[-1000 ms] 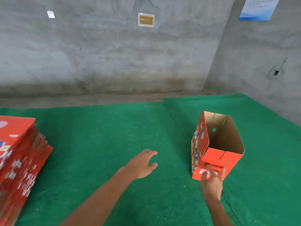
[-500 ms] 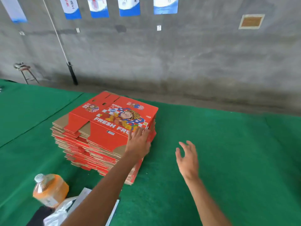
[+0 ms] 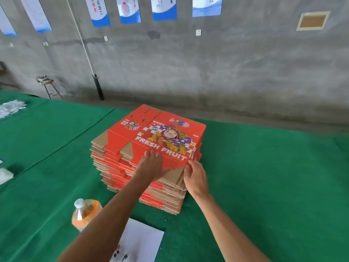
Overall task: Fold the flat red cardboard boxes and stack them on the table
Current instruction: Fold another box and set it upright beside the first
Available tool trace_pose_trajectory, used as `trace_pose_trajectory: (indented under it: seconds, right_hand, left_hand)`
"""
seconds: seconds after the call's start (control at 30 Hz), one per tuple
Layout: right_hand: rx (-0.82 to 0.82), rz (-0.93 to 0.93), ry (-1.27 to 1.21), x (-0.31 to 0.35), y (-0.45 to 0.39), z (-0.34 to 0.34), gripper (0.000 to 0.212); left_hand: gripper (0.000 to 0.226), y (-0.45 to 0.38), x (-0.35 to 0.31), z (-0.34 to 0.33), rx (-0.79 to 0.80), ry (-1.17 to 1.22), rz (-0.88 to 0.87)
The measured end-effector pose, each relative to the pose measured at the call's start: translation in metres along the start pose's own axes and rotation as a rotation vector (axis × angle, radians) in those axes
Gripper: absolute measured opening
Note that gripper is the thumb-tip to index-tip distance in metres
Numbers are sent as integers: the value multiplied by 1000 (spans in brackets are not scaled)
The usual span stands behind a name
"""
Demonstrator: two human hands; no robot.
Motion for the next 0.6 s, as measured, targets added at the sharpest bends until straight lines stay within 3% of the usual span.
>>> trace_pose_trajectory:
  seconds: [0.13,0.2,0.27,0.4,0.5,0.6]
  right_hand:
    - [118,-63,-59,7,3,0,29]
    - [179,-78,-72,10,7,-1,33]
    - [200,-100,-88,15,14,-3,24]
    - [225,-85,-144,24,30,-5,16]
    - [223,-90,-134,24,38,-8,13]
    - [296,-166,-75,19,45,-11,58]
  left_hand:
    - [42,13,-29,11,-40,-407,-207]
    - [22,19,-38,12,-30,-481,-231]
    - [17,22,-47,18,-22,-499,-240]
    - [21,26,-74,32,-145,-427,-294]
    - [34,29,-73,34,-135,-217,-120]
    - [75,35,-40,23,-48,129,212]
Point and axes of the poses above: each hand's wrist, its own y-axis away from the middle knuckle, its own z-axis out of the back of the hand, x = y × z, the point moved 3 cm from there along -y, towards the middle knuckle, and after that the axes turned 12 degrees about x, right-handed, at the moved point
